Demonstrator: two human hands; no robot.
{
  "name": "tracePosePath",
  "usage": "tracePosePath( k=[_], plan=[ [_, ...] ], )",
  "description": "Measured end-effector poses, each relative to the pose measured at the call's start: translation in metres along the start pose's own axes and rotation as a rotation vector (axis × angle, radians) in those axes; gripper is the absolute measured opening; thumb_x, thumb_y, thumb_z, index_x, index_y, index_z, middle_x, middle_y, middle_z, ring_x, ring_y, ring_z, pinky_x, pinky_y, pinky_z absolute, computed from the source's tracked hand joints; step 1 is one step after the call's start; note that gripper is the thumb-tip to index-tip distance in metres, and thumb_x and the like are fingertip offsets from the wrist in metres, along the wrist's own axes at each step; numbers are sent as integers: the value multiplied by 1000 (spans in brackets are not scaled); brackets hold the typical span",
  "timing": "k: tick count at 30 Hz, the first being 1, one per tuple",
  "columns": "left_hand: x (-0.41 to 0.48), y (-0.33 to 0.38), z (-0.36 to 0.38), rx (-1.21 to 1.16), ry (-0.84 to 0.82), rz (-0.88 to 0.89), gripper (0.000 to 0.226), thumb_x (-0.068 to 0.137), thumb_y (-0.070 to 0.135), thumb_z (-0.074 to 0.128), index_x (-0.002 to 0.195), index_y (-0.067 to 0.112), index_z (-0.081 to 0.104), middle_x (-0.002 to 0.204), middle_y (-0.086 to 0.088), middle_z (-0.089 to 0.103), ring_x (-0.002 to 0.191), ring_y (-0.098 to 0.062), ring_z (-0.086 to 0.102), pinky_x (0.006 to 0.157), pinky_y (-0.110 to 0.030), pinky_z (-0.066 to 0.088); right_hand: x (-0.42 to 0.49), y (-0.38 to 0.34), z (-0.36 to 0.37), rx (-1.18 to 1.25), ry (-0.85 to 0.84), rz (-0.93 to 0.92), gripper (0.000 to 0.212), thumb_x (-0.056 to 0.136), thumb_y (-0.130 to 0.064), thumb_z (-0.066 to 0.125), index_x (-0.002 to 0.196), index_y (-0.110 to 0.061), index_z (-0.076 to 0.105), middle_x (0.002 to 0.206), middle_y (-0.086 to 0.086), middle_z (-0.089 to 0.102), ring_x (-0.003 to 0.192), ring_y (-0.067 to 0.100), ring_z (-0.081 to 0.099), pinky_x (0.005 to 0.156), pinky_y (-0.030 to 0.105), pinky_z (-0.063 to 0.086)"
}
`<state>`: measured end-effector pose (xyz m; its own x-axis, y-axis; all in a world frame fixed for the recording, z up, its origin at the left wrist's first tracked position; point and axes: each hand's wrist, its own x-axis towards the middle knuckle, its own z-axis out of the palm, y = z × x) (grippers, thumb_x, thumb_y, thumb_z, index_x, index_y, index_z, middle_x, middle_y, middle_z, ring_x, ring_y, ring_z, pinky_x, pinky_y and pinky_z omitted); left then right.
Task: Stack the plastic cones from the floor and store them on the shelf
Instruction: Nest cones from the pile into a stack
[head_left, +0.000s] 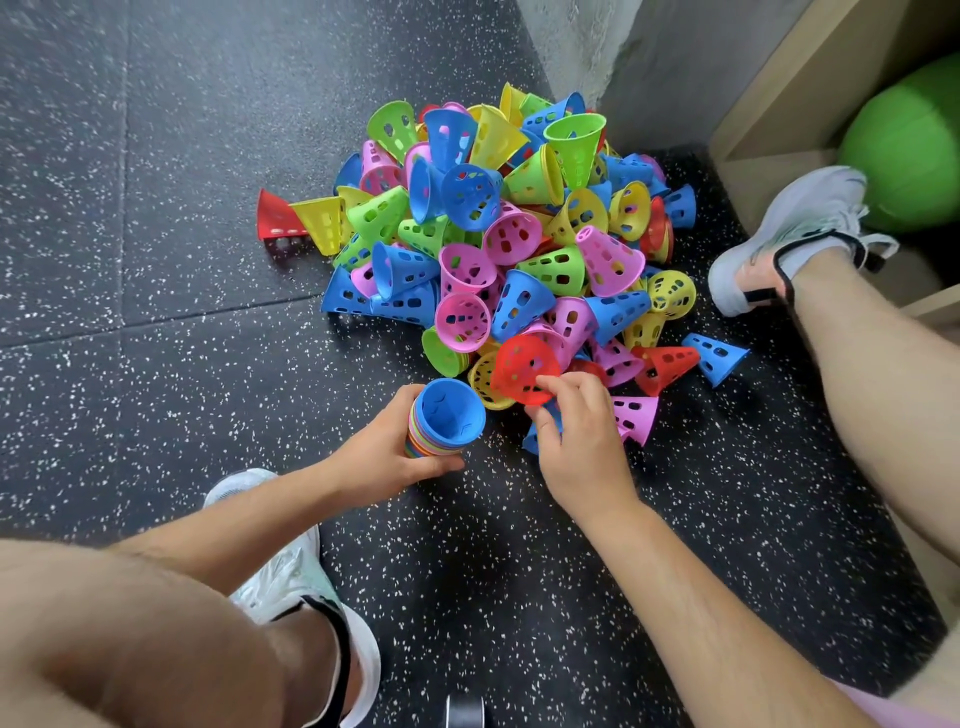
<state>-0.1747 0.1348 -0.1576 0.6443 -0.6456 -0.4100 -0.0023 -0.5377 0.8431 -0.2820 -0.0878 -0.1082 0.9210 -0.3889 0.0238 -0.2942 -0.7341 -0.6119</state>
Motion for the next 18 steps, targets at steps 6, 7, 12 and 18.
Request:
tracePosePath(
  k=[6,7,12,18],
  plan=[
    [-1,-1,0,-37,8,1,85,72,54,87,139,41,37,123,33,53,122,1,56,111,-35,44,14,-14,-16,-12,110,-149,29,102,-31,48,115,-14,68,108,1,53,104,21,49,90,29,43],
    [-1,-1,-1,-38,6,5,85,72,53,87,140,41,37,124,34,52,123,2,56,112,-34,44,14,-19,-17,-4,98,-172,32,102,-33,47,116,-14,69,109,1,53,105,21,49,91,29,44],
    [-3,0,-1,-86,9,13,89,66,64,86,137,42,38,125,29,56,123,-2,58,111,-37,45,4,-34,2,-17,-54,-253,24,98,-24,56,116,-15,70,124,8,55,112,24,51,93,39,48],
    [-4,-1,-1,-182,75,7,80,75,39,90,138,25,43,122,10,65,113,-3,65,102,-27,49,-7,-44,6,117,-378,-203,45,99,-30,58,143,-26,52,147,-11,45,139,0,36,117,18,27]
  ],
)
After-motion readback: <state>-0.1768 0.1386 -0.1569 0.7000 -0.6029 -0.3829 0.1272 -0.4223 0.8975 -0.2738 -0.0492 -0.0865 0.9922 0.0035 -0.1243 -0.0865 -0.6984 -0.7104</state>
